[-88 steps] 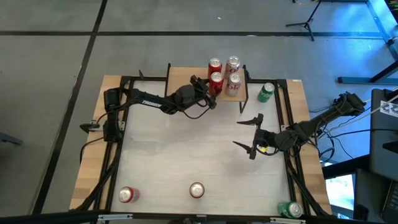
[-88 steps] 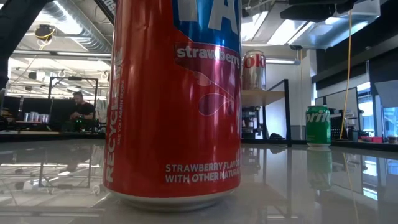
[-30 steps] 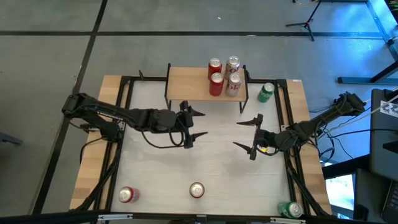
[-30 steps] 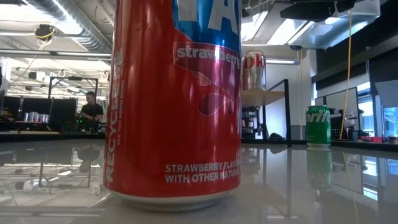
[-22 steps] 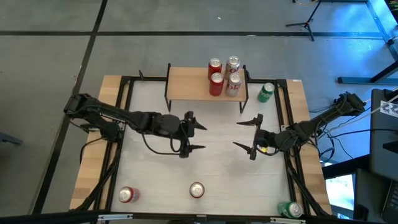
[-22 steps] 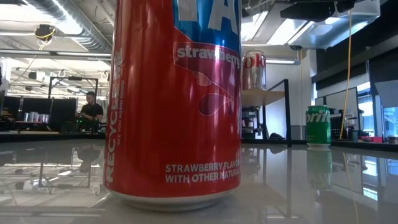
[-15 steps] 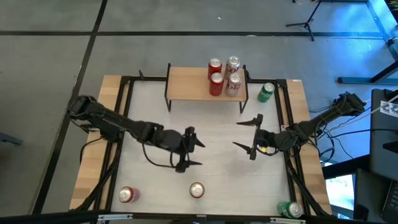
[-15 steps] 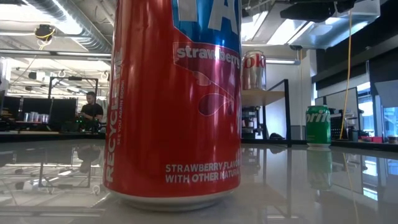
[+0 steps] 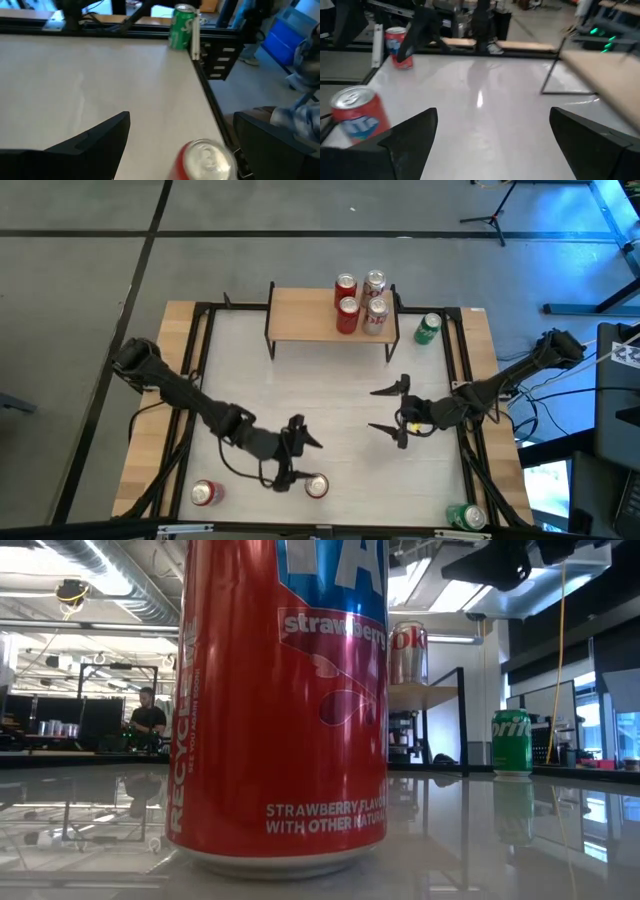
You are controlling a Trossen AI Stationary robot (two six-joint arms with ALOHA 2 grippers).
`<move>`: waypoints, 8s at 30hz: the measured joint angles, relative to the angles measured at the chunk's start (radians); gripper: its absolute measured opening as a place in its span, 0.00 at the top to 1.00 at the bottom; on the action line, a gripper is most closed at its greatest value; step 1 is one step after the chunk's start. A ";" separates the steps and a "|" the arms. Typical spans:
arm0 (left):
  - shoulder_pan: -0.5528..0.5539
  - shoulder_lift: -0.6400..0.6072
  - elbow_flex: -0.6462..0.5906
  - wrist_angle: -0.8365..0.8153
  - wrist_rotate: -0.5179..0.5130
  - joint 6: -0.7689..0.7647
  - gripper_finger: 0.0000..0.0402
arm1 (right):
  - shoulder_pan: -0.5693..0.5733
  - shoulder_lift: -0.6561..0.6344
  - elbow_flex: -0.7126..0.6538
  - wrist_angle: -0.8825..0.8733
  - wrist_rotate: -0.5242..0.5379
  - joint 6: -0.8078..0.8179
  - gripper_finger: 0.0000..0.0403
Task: Place canned beverage on shelf
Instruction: Put the right red soda can on the shelf
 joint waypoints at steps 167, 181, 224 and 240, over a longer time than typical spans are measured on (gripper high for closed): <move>0.091 0.287 0.452 -0.846 0.008 -0.497 0.14 | 0.248 0.136 0.000 0.116 0.150 0.177 0.05; 0.094 0.285 0.462 -0.829 -0.003 -0.439 0.14 | 0.248 0.136 0.000 0.116 0.151 0.177 0.05; 0.097 0.362 0.464 -0.803 0.054 -0.313 0.30 | 0.247 0.135 0.000 0.115 0.157 0.177 0.05; 0.143 0.189 0.463 -0.919 0.067 -0.198 0.29 | 0.247 0.136 0.000 0.135 0.178 0.124 0.05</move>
